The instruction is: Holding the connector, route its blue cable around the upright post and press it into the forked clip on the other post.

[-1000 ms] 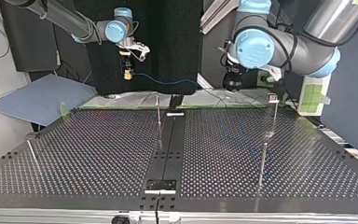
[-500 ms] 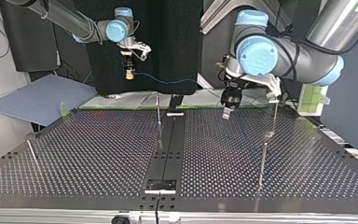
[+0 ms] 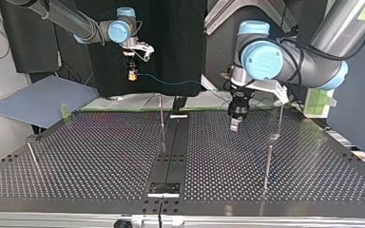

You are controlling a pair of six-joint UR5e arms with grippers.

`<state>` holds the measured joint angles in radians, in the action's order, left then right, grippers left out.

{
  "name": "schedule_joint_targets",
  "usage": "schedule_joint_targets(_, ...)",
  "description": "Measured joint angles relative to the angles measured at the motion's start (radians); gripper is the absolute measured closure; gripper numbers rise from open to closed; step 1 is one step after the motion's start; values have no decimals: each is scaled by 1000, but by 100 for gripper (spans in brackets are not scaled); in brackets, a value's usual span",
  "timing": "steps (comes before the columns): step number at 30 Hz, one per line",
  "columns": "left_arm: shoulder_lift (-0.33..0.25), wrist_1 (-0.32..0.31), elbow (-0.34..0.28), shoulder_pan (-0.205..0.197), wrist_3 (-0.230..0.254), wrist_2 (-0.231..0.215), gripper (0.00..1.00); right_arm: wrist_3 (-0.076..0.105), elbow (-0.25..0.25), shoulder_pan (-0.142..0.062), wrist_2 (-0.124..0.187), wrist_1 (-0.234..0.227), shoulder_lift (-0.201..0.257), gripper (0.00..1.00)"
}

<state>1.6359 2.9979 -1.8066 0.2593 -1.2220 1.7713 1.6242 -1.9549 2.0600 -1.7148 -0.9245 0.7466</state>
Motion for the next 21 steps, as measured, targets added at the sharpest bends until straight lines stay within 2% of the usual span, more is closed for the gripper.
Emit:
schedule_joint_targets(6,1,-59,0,-11,10,28,0,0,0,0,0,1,0,100)
schedule_joint_targets(14,1,-129,0,-20,15,33,0,0,0,0,0,1,0,100)
schedule_joint_targets(21,1,-194,0,-19,54,57,0,0,0,0,0,1,0,100)
